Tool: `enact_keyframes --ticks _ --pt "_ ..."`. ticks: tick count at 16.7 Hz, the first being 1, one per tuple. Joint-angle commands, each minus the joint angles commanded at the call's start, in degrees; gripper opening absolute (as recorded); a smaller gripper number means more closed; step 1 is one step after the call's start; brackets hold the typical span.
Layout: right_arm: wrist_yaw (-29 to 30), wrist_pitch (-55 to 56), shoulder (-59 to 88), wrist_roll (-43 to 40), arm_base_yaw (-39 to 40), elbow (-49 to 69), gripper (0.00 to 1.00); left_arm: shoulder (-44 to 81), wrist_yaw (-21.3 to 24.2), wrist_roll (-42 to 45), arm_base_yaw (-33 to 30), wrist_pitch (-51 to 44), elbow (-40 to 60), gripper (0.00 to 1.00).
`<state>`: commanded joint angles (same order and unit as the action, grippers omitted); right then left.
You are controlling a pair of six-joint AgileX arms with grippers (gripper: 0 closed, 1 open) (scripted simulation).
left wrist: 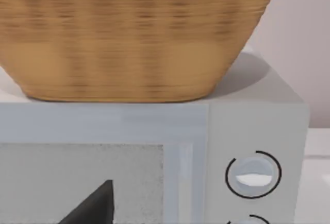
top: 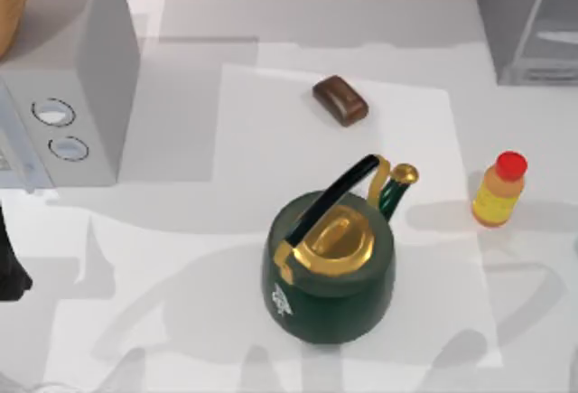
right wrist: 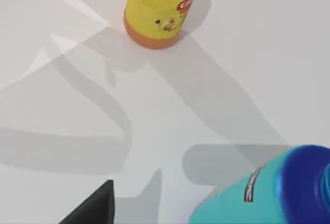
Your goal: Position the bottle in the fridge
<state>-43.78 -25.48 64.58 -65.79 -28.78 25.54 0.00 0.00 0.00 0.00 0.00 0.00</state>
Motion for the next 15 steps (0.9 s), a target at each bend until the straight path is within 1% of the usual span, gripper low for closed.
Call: enact_keyframes --ticks 2,4,7,10,14,15 --pt "-6.4 -3.9 10.9 -11.8 -5.4 3.7 1.0 0.0 0.0 0.0 0.0 0.0 0.0 1.0" --pt "-12.0 -7.3 19.8 -21.2 -10.7 6.8 1.0 0.0 0.0 0.0 0.0 0.0 0.0 1.0" --pt "-18.9 -11.5 28.7 -30.9 -17.3 10.1 1.0 0.0 0.0 0.0 0.0 0.0 0.0 1.0" --pt "-22.6 -13.8 32.8 -35.0 -20.8 11.4 1.0 0.0 0.0 0.0 0.0 0.0 0.0 1.0" --pt "-23.0 -14.0 33.1 -35.3 -21.1 11.5 1.0 0.0 0.0 0.0 0.0 0.0 0.0 1.0" --pt "-22.9 -14.0 32.6 -35.2 -21.4 9.9 1.0 0.0 0.0 0.0 0.0 0.0 0.0 1.0"
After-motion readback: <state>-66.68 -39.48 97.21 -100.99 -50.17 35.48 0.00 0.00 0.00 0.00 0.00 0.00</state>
